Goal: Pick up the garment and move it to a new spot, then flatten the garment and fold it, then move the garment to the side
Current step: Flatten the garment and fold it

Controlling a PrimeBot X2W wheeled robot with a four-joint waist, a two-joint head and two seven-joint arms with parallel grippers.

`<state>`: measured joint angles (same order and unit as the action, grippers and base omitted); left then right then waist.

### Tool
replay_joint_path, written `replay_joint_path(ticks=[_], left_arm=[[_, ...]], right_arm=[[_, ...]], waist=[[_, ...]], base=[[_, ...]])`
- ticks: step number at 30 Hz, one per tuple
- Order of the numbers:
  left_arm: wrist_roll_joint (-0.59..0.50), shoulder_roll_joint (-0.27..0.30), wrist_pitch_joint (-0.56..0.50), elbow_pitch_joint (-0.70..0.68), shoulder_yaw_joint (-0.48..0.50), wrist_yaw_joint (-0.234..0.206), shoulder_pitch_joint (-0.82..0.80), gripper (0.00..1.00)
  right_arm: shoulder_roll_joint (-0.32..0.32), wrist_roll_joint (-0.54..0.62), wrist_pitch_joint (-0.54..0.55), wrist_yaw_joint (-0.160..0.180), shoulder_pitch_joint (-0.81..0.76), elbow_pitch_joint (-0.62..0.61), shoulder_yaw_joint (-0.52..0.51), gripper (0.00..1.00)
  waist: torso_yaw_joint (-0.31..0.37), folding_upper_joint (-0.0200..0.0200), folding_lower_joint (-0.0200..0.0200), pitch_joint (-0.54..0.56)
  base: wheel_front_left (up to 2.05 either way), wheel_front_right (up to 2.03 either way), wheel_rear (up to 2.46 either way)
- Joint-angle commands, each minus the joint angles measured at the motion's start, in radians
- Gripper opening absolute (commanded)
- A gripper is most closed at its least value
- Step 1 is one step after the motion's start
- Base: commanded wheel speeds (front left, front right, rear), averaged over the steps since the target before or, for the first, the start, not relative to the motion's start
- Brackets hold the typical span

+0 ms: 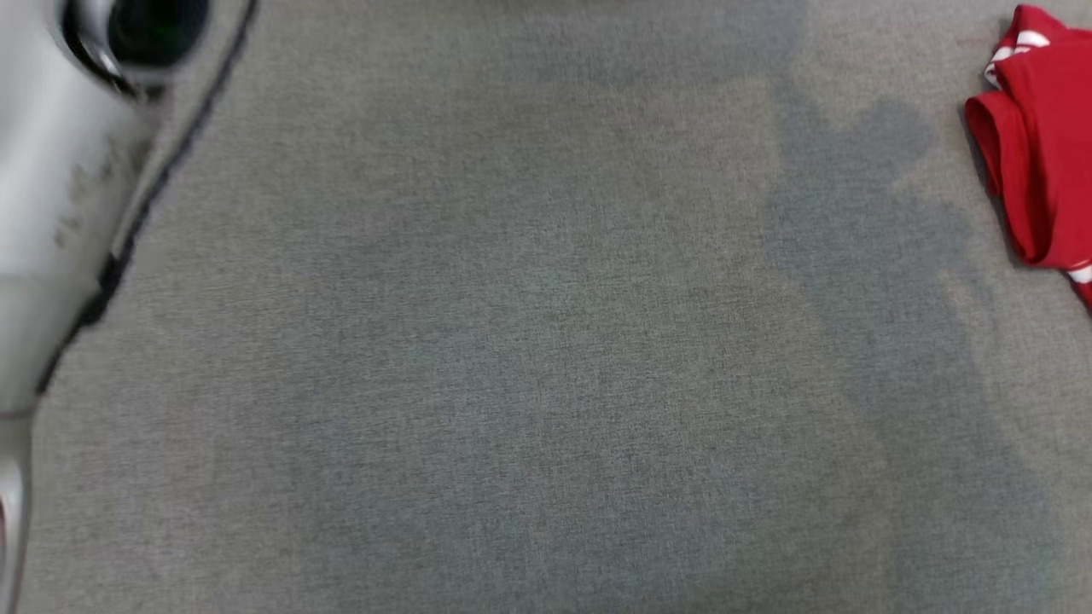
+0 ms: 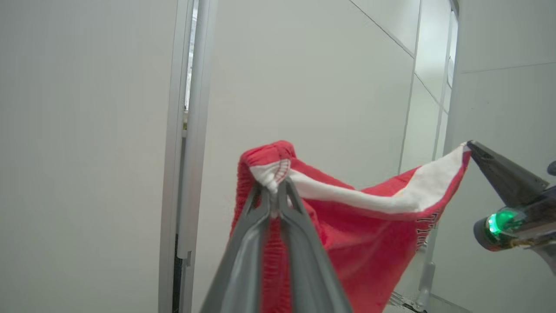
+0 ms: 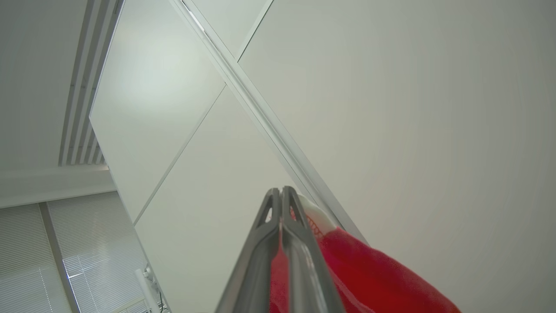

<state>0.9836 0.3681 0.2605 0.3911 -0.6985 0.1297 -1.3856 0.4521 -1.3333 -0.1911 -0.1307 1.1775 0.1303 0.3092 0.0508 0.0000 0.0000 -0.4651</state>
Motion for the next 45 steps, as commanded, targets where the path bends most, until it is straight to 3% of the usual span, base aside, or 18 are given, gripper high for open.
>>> replay_joint_path(ticks=[1, 8, 14, 18, 23, 28, 31, 35, 45], left_arm=[[-0.011, 0.011, 0.004, -0.021, -0.007, 0.000, 0.048, 0.00], [-0.026, 0.089, 0.005, -0.229, -0.078, 0.001, 0.435, 0.00], [-0.033, 0.201, 0.005, -0.340, -0.158, 0.001, 0.742, 0.00], [-0.034, 0.241, 0.005, -0.365, -0.172, 0.001, 0.913, 0.00], [-0.087, 0.282, 0.005, -0.361, -0.225, 0.001, 1.028, 0.00], [-0.073, 0.337, -0.017, -0.415, -0.255, -0.035, 1.124, 0.00], [-0.049, 0.370, -0.032, -0.479, -0.239, -0.061, 1.144, 0.00], [-0.025, 0.355, -0.051, -0.522, -0.212, -0.077, 1.100, 0.00], [0.117, 0.167, -0.145, -0.371, -0.176, -0.012, 0.844, 0.00]], right_arm=[[0.019, -0.020, -0.013, 0.000, -0.042, -0.025, 0.014, 0.00], [0.175, -0.134, -0.058, 0.000, -0.441, -0.241, 0.059, 0.00], [0.304, -0.128, -0.070, 0.000, -0.878, -0.346, 0.111, 0.00], [0.339, -0.119, -0.075, 0.000, -1.133, -0.365, 0.116, 0.00], [0.368, -0.105, -0.075, 0.000, -1.314, -0.382, 0.124, 0.00], [0.434, -0.116, -0.076, 0.000, -1.447, -0.453, 0.128, 0.00], [0.478, -0.108, -0.076, 0.000, -1.489, -0.479, 0.077, 0.00], [0.506, -0.061, -0.053, 0.000, -1.438, -0.441, 0.040, 0.00], [0.318, 0.036, 0.058, 0.000, -0.975, -0.161, 0.047, 0.00]], waist=[[0.019, 0.0000, 0.0000, -0.033], [-0.003, 0.0000, 0.0000, -0.019], [-0.016, 0.0000, 0.0000, 0.038], [-0.022, 0.0000, 0.0000, 0.085], [-0.024, 0.0000, 0.0000, 0.136], [-0.020, 0.0000, 0.0000, 0.174], [-0.017, 0.0000, 0.0000, 0.190], [-0.020, 0.0000, 0.0000, 0.201], [-0.060, 0.0000, 0.0000, 0.127]], base=[[0.00, 0.00, 0.00], [0.00, 0.00, 0.00], [0.00, 0.00, 0.00], [0.00, 0.00, 0.00], [0.00, 0.00, 0.00], [0.00, 0.00, 0.00], [0.00, 0.00, 0.00], [0.00, 0.00, 0.00], [0.00, 0.00, 0.00]])
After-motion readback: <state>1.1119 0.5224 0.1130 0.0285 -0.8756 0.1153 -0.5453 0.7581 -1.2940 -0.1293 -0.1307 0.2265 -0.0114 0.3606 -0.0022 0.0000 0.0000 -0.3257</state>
